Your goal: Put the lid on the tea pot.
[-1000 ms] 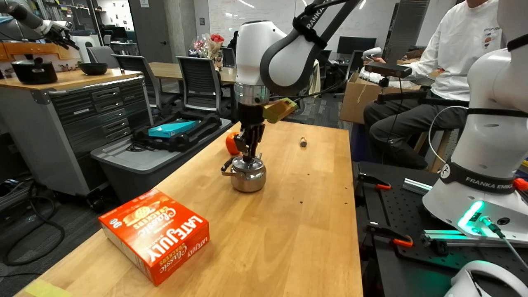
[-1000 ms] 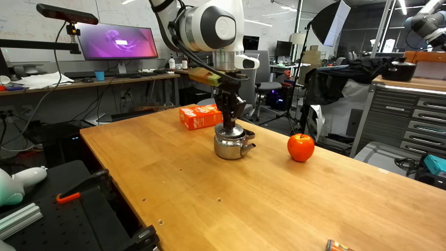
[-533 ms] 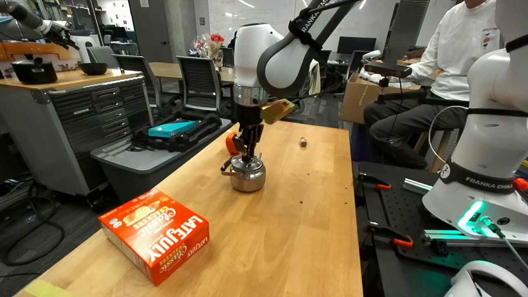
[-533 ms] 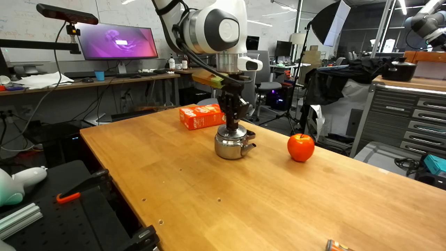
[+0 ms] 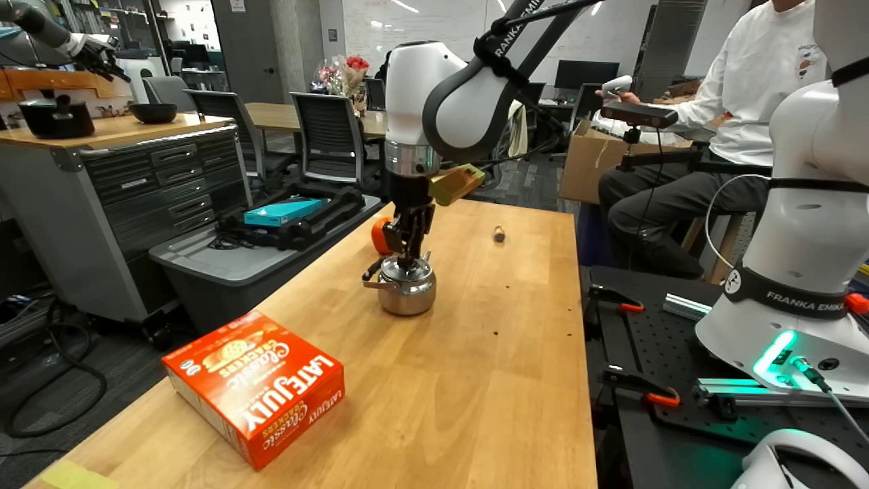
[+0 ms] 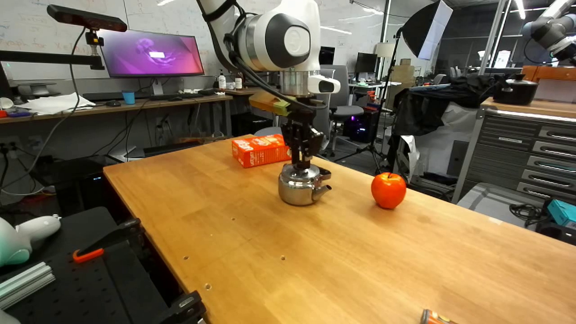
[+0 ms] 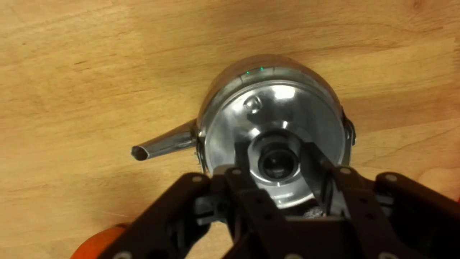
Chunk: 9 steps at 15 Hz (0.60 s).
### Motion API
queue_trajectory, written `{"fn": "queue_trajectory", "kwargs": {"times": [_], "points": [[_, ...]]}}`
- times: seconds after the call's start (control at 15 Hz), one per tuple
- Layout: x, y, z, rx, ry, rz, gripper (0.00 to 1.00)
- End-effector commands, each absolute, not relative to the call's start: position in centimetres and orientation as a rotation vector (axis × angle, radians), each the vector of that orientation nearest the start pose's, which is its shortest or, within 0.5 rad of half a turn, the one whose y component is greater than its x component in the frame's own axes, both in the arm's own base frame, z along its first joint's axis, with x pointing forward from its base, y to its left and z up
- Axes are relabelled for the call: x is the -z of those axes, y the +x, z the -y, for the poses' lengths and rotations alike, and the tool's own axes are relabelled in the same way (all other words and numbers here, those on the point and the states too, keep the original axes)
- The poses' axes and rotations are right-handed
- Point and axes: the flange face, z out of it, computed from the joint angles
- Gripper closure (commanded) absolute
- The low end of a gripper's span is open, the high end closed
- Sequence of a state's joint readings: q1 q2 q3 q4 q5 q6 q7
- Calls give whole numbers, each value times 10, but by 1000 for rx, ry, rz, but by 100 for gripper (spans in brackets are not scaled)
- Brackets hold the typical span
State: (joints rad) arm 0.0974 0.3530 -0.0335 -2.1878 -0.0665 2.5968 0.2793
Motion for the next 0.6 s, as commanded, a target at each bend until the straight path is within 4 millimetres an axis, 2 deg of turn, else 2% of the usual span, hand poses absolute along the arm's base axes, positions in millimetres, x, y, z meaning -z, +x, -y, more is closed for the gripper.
{"fn": "queue_trajectory", "kwargs": {"times": [0.0,0.2,0.27,0.53], "points": [[-234,564,-41,107,-3190,-232,25],[-245,557,-45,111,-3187,-210,3],[-251,553,-47,119,-3187,-198,0],[-277,533,-51,163,-3205,-124,0]]}}
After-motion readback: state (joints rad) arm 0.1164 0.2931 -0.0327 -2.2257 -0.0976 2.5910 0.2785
